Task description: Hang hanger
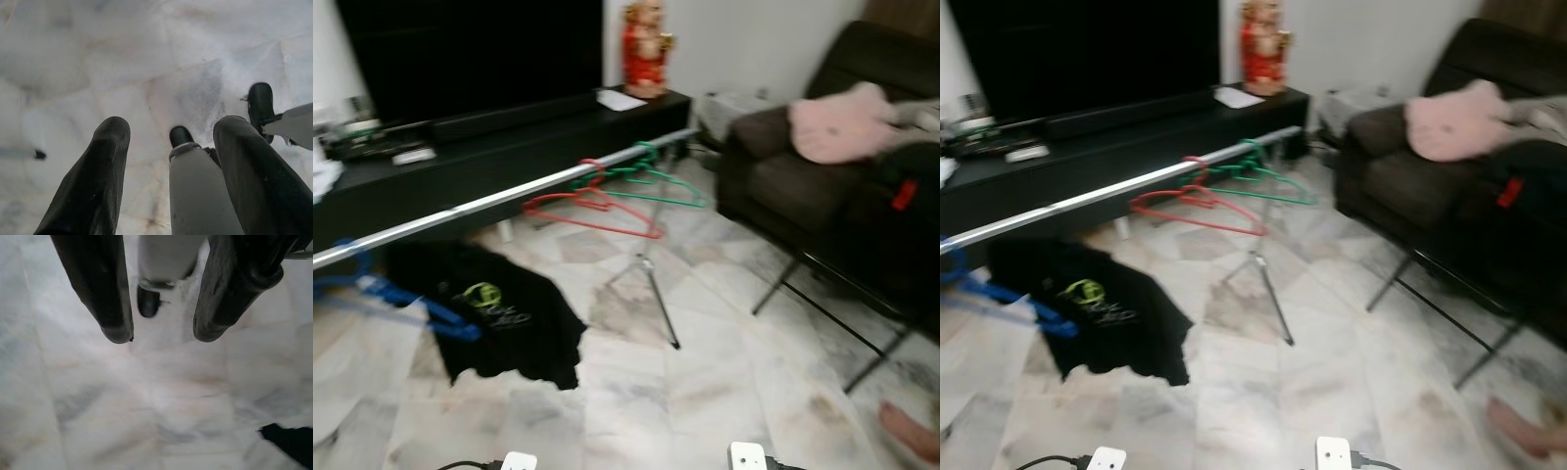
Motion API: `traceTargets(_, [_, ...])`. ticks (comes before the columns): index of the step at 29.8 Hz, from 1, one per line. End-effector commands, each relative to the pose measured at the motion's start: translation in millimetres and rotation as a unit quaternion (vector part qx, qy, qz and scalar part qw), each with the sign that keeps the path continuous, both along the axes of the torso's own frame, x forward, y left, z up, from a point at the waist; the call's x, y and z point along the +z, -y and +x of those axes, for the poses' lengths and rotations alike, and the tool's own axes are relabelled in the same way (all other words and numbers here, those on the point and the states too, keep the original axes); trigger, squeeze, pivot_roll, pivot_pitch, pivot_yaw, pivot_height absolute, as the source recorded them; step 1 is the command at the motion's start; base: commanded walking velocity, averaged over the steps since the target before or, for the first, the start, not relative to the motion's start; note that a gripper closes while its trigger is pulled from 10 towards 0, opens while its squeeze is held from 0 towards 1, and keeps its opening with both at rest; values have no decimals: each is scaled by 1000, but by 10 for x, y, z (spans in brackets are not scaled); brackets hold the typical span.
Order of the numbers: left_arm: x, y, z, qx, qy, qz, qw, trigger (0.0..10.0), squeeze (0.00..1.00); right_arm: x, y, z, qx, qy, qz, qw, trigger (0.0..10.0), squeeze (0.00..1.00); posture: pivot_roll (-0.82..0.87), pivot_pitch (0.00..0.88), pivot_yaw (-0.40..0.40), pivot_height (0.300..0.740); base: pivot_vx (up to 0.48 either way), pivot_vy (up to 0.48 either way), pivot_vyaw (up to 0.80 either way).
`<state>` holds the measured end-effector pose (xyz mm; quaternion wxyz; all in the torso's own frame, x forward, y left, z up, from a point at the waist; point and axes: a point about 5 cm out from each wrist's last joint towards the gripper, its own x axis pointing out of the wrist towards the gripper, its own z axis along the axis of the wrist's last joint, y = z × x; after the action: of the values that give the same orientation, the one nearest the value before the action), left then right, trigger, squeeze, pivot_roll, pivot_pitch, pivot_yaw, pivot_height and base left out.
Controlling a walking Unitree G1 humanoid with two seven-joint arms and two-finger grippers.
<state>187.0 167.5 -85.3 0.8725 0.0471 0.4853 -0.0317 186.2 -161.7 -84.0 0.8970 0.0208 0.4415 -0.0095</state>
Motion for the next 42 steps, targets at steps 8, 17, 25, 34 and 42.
traceTargets(8, [-4, 1, -8, -1, 1, -1, 1000, 10000, 0, -3, 15, -6, -5, -2, -2, 1000, 10000, 0, 25, 0, 28, 740, 0, 0, -800])
traceTargets(17, [-9, 11, -19, -2, 0, -4, 1000, 10000, 0, -7, 23, -16, -4, -3, -4, 1000, 10000, 0, 22, 0, 28, 740, 0, 0, -800])
traceTargets(25, [-14, 23, -29, -1, -2, -12, 1000, 10000, 0, 2, 25, -11, -4, 9, -2, 1000, 10000, 0, 22, 0, 26, 740, 0, 0, -598])
traceTargets(34, [-14, 28, -29, 0, -1, -15, 1000, 10000, 0, 6, 30, -8, -7, 13, -3, 1000, 10000, 0, 23, 0, 24, 740, 0, 0, 0])
traceTargets(42, [-10, 27, -21, -3, -1, -15, 1000, 10000, 0, 4, 31, -9, -17, 11, -2, 1000, 10000, 0, 25, 0, 26, 740, 164, 0, -413])
